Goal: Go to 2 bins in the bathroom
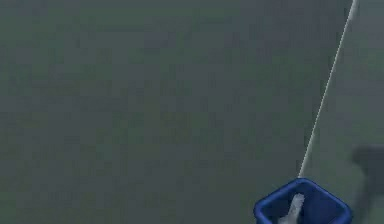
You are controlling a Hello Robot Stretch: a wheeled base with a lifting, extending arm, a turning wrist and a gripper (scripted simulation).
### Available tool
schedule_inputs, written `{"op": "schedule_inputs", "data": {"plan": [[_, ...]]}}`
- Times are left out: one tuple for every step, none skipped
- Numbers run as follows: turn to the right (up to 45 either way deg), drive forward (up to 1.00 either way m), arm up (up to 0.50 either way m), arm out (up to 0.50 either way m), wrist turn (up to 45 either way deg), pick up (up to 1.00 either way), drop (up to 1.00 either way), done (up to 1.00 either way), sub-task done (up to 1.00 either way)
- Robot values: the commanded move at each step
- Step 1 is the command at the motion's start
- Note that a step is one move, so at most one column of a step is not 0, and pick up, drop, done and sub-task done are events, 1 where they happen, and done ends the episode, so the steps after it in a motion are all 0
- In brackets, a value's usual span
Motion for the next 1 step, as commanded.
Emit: {"op": "schedule_inputs", "data": {"plan": [[36.0,0.0,0.0,0.0,0.0,0.0,0.0,0.0,0.0]]}}
